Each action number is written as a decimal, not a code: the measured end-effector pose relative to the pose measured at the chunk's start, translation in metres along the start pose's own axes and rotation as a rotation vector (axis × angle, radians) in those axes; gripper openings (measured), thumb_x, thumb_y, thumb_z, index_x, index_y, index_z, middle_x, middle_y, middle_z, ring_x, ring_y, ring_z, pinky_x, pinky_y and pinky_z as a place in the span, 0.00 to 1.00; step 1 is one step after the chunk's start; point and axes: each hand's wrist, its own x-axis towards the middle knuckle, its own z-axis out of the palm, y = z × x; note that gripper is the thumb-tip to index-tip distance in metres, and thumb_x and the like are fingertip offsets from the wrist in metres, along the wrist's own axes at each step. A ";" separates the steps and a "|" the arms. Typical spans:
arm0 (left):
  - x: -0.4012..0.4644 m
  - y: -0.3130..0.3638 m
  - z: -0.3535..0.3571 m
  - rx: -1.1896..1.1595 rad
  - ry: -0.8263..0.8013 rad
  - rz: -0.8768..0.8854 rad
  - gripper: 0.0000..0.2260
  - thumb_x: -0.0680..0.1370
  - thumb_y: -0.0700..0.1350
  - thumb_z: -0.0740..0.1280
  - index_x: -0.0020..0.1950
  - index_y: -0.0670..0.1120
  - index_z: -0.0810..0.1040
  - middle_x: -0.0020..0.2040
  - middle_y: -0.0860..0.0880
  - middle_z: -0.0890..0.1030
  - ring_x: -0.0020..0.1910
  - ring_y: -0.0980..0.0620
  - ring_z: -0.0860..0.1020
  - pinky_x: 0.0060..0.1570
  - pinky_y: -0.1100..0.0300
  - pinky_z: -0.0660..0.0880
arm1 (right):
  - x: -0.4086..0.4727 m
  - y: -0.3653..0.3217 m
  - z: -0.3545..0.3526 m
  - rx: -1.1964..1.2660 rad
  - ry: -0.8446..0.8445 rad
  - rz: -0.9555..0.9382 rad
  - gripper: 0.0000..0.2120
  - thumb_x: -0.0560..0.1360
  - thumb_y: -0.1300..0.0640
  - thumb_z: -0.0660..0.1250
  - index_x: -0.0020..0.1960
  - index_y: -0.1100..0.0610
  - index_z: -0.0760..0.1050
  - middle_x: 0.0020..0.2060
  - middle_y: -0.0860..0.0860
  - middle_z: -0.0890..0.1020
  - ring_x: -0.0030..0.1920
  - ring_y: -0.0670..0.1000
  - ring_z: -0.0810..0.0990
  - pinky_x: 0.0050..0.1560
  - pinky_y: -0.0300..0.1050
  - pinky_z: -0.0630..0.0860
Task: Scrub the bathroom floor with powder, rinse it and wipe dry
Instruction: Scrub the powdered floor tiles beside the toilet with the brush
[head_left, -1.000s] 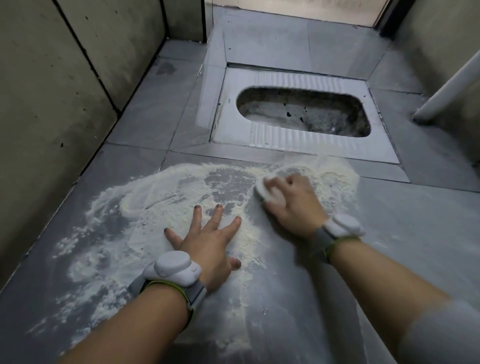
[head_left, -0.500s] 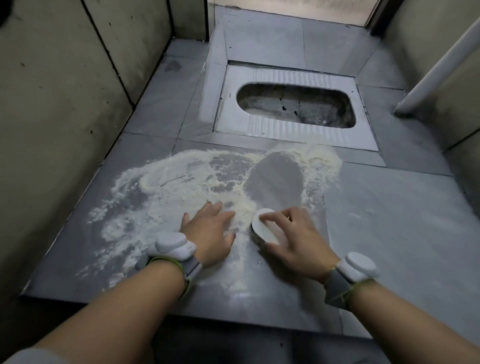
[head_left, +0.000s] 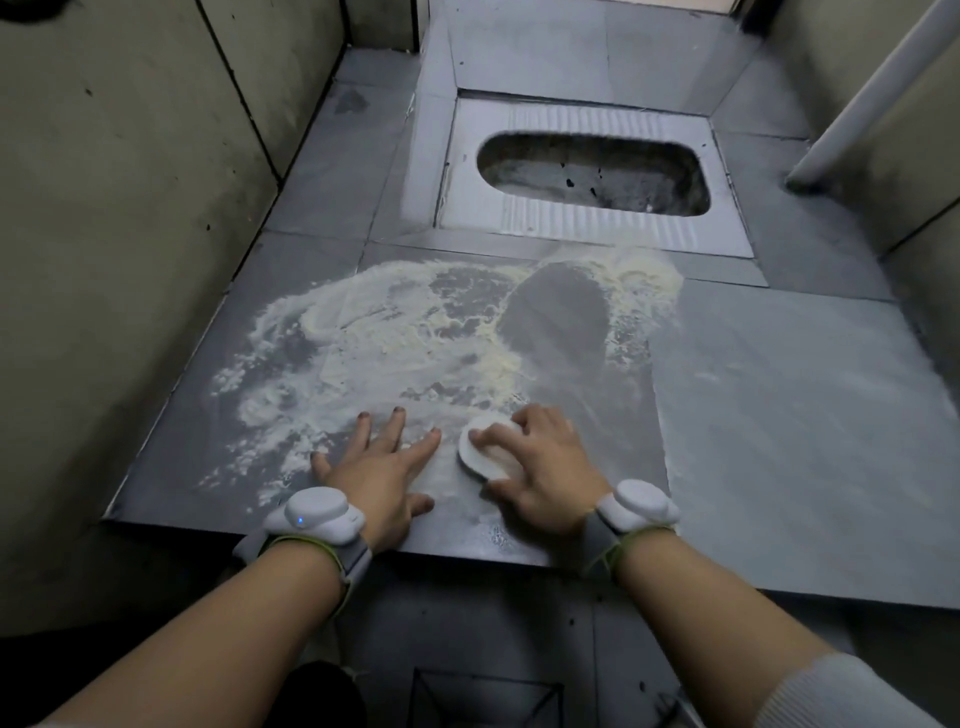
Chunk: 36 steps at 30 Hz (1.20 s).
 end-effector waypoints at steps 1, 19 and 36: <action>0.001 -0.002 -0.002 0.005 0.004 -0.003 0.32 0.78 0.59 0.63 0.74 0.69 0.46 0.78 0.57 0.38 0.77 0.45 0.38 0.67 0.28 0.50 | 0.012 -0.001 0.000 0.001 0.041 0.060 0.25 0.70 0.42 0.70 0.66 0.41 0.71 0.58 0.54 0.69 0.60 0.58 0.65 0.62 0.52 0.63; 0.001 0.003 -0.002 0.040 0.012 -0.002 0.32 0.78 0.58 0.64 0.74 0.68 0.46 0.79 0.55 0.39 0.77 0.44 0.38 0.66 0.28 0.53 | 0.038 -0.004 0.002 0.017 0.273 0.337 0.19 0.74 0.44 0.65 0.63 0.44 0.70 0.54 0.56 0.69 0.56 0.59 0.68 0.59 0.54 0.69; 0.003 0.000 -0.006 0.040 0.001 0.016 0.32 0.76 0.59 0.64 0.74 0.67 0.49 0.79 0.54 0.42 0.77 0.43 0.41 0.67 0.30 0.55 | 0.020 0.017 -0.002 -0.019 0.050 -0.180 0.23 0.73 0.39 0.63 0.65 0.45 0.72 0.56 0.55 0.72 0.55 0.56 0.70 0.57 0.49 0.68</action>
